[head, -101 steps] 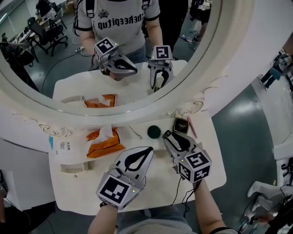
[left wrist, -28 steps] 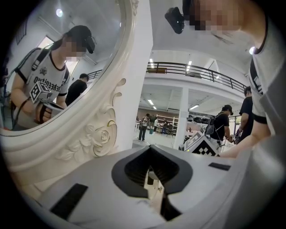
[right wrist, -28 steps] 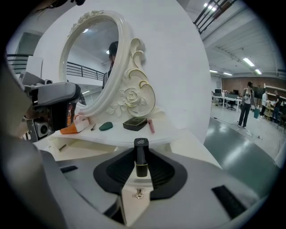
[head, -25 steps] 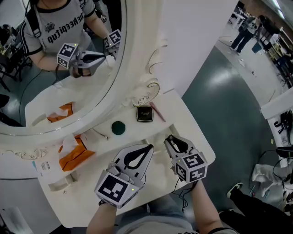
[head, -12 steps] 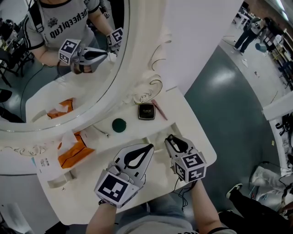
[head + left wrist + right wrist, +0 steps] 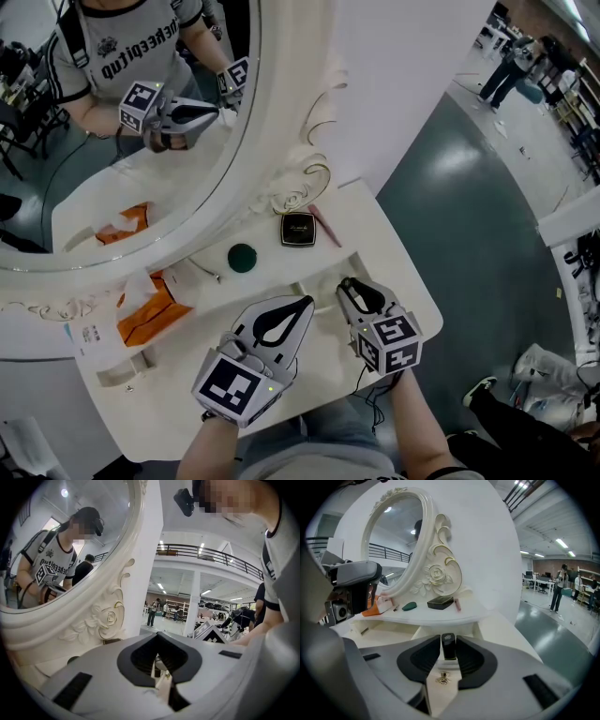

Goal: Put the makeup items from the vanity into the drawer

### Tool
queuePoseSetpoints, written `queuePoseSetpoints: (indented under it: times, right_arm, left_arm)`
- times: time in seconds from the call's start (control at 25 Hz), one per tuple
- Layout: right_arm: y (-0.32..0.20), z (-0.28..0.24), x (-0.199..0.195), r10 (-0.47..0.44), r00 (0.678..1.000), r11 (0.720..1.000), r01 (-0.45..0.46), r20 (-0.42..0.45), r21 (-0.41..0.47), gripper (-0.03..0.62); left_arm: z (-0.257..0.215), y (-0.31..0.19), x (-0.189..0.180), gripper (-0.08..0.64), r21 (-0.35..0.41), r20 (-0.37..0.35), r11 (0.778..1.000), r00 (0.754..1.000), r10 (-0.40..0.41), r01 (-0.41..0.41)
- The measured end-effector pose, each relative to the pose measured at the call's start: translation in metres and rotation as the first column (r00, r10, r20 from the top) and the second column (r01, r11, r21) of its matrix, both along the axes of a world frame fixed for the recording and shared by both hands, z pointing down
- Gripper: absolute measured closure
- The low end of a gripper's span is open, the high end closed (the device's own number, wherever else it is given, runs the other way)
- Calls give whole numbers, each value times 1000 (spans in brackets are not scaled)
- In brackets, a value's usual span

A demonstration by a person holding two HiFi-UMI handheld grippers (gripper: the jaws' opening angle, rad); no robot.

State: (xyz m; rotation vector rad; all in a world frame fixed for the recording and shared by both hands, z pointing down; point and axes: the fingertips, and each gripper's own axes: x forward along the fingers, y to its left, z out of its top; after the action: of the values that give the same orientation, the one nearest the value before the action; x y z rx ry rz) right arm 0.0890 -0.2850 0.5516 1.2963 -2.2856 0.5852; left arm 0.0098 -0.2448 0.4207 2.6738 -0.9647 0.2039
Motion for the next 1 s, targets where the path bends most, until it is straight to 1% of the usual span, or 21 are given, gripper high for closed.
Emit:
queuePoseSetpoints:
  times: [0.12,0.52,1.0]
  right_arm:
    - [-1,-3,-1,-2,1000,1000,2,5,8,453]
    - [1,-12,-4,-9,1000,1000,8,20,26,453]
    - [11,-30,-9,-20,999,998,17,47,61,456]
  left_arm:
    - [0,1,0,534,-2,0,1000,1000,1,-1]
    - [-2,3,-1,534,2,-3,1000,1000,-5,5]
    - [-11,13,-3,534,24,-3,1000,1000,0,0]
